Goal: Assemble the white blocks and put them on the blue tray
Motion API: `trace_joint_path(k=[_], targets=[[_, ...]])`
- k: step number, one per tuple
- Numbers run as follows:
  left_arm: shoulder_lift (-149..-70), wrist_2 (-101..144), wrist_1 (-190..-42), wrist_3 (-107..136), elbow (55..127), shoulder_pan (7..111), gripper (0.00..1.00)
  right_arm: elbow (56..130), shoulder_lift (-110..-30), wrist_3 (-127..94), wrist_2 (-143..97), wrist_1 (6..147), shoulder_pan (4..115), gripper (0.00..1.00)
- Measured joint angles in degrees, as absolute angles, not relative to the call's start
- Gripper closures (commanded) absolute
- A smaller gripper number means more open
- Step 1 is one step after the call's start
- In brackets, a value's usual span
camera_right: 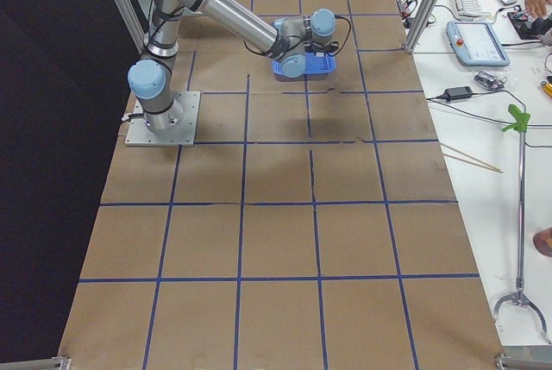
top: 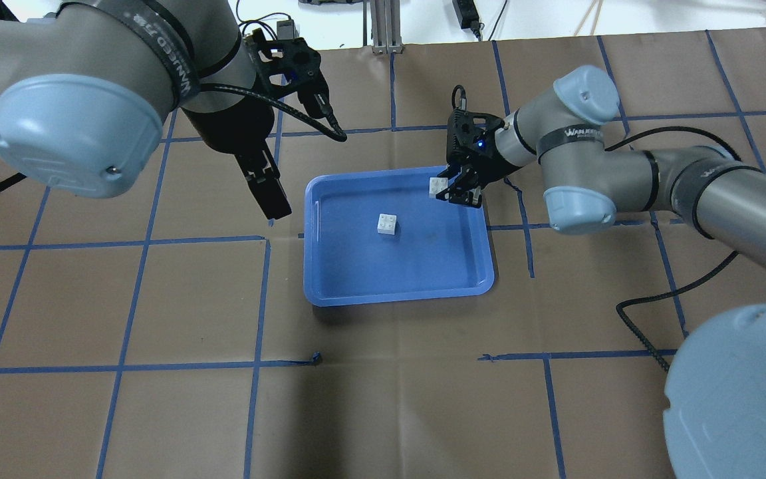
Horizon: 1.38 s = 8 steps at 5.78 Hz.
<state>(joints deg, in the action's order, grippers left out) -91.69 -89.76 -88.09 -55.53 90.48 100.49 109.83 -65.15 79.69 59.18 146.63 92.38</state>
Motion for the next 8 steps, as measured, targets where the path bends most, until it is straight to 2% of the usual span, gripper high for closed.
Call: trace_joint_path(k=[2,8], targets=[[-88.69,-90.7,-89.94,-51.56,91.44,95.54,0.01,115.18,-64.41,75.55,59.3,157.31,94.95,0.75],[-83.02,-90.85,-88.43,2.17,90.93,90.88,0.01,116.85,-61.62,75.21,59.29,160.84,96.54,0.75]])
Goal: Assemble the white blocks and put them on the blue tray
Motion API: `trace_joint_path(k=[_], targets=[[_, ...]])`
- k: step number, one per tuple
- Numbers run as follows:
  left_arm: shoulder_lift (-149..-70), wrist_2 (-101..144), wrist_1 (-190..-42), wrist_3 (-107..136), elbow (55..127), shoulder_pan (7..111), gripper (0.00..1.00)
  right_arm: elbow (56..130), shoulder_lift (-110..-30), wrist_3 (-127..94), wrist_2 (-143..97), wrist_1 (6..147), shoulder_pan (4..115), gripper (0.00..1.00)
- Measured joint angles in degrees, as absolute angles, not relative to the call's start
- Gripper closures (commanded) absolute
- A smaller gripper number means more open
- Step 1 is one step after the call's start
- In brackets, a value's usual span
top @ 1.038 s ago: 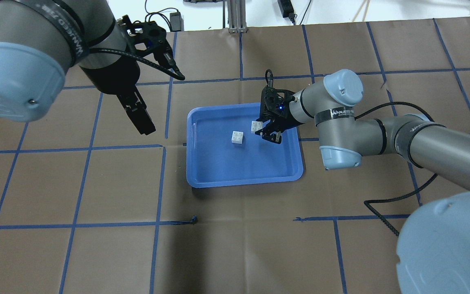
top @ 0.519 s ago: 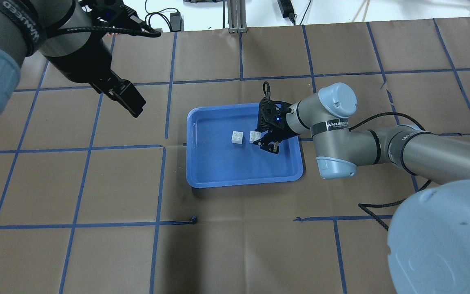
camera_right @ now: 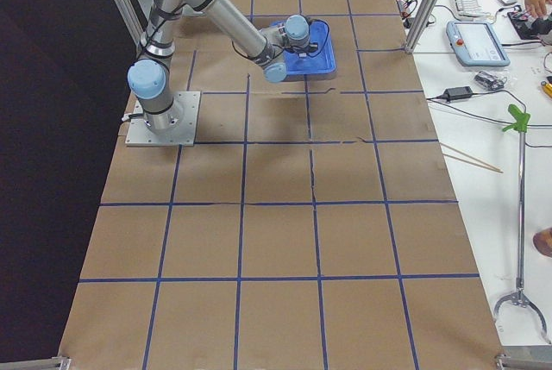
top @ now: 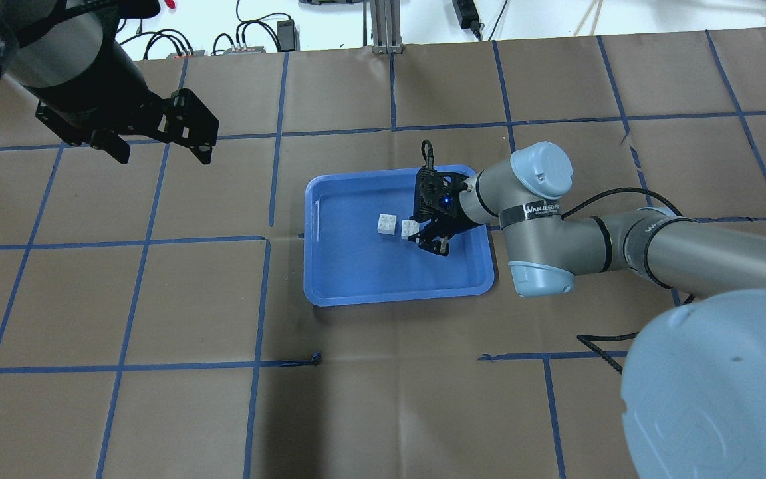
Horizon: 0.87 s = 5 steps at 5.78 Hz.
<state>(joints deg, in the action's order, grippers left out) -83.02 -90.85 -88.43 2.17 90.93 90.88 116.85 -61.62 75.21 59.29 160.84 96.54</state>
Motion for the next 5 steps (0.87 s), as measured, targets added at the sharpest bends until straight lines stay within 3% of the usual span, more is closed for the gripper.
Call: trace_joint_path(k=[5], targets=[[-82.38,-90.84,-88.41,6.61,91.46,90.59,0.01,116.47,-60.92,73.46,59.38,163.67,97.29,0.75]])
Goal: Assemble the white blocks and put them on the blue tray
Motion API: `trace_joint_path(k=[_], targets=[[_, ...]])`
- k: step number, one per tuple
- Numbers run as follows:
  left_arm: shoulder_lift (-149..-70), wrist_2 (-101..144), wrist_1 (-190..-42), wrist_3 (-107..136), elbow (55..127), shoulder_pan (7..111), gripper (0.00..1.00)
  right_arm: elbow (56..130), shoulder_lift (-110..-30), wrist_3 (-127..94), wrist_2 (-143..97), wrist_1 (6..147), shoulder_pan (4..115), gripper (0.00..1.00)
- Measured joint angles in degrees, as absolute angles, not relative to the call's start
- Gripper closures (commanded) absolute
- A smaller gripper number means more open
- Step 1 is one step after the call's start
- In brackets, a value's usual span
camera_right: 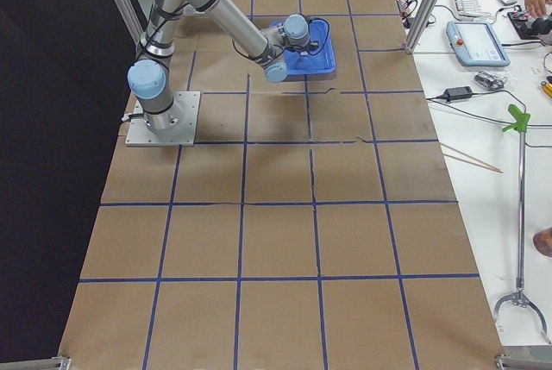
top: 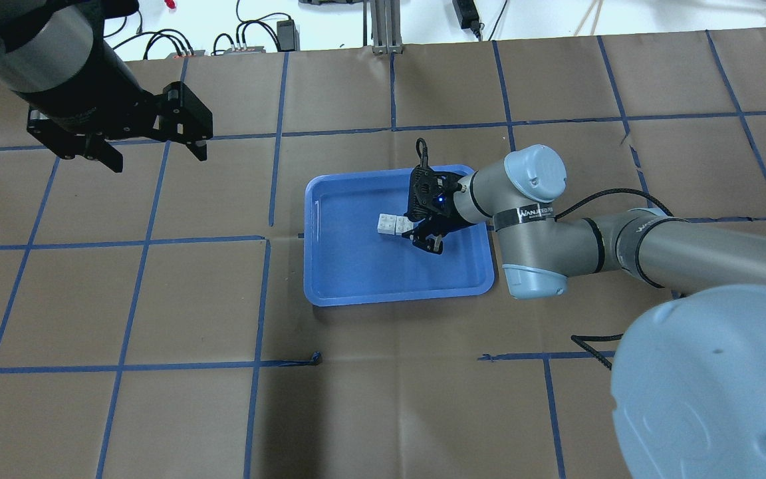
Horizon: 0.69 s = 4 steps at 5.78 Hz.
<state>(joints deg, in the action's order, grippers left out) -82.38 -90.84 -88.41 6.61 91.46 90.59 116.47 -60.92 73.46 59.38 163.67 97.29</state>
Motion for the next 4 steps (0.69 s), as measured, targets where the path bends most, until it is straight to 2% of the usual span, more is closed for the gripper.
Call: trace_joint_path(k=[4], targets=[[-82.27,-90.9,-88.42,6.59,91.58,90.58,0.01,115.69,-60.87,71.2,59.34,163.91,97.29,0.75]])
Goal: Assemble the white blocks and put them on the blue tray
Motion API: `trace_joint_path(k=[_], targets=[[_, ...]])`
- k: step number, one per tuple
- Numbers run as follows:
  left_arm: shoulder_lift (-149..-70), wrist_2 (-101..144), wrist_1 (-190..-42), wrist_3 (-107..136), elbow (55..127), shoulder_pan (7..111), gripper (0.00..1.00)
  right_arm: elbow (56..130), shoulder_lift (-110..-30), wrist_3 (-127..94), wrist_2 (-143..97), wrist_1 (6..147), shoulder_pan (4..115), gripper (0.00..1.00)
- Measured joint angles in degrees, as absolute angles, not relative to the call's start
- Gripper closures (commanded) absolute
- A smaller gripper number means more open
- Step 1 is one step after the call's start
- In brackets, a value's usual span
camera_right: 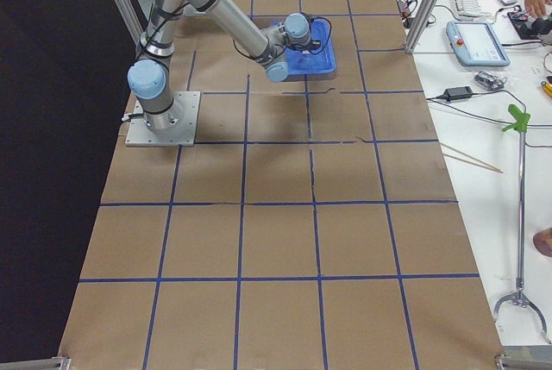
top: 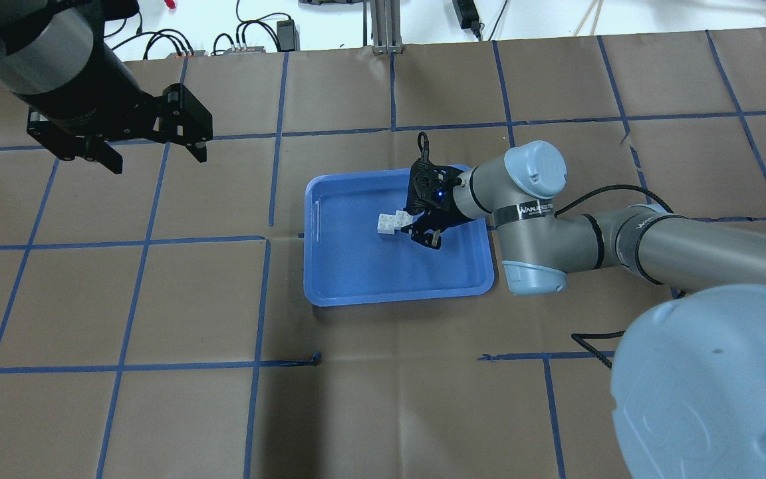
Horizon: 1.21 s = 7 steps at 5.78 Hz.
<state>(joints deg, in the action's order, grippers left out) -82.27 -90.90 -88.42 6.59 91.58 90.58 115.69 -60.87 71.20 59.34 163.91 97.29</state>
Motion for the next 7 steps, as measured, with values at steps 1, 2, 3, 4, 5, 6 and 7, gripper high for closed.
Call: trace_joint_path(k=[1,2,3,4,5,6,7], targets=[[-82.27,-90.88,-88.42,6.59,91.58,90.59,0.01,115.62,-60.64,71.07,59.25,163.94,97.29,0.75],[-82.26,-90.88,-88.42,6.59,91.58,90.61,0.01,115.56,-60.23,71.03,59.1,164.18,97.29,0.75],[-82.27,-90.88,-88.42,6.59,91.58,90.61,0.01,115.52,-59.97,71.04,58.98,164.48,97.29,0.75],[-82.27,-90.88,-88.42,6.59,91.58,90.61,0.01,115.52,-59.89,71.08,58.92,164.53,97.29,0.75],[-82.27,-90.88,-88.42,6.59,91.58,90.61,0.01,115.55,-59.87,71.16,58.89,164.45,97.33,0.75],[-82.27,-90.88,-88.42,6.59,91.58,90.61,0.01,115.57,-59.86,71.29,58.89,164.38,97.36,0.75],[-82.26,-90.88,-88.42,6.59,91.58,90.61,0.01,115.55,-59.75,71.46,58.89,164.36,97.38,0.75]])
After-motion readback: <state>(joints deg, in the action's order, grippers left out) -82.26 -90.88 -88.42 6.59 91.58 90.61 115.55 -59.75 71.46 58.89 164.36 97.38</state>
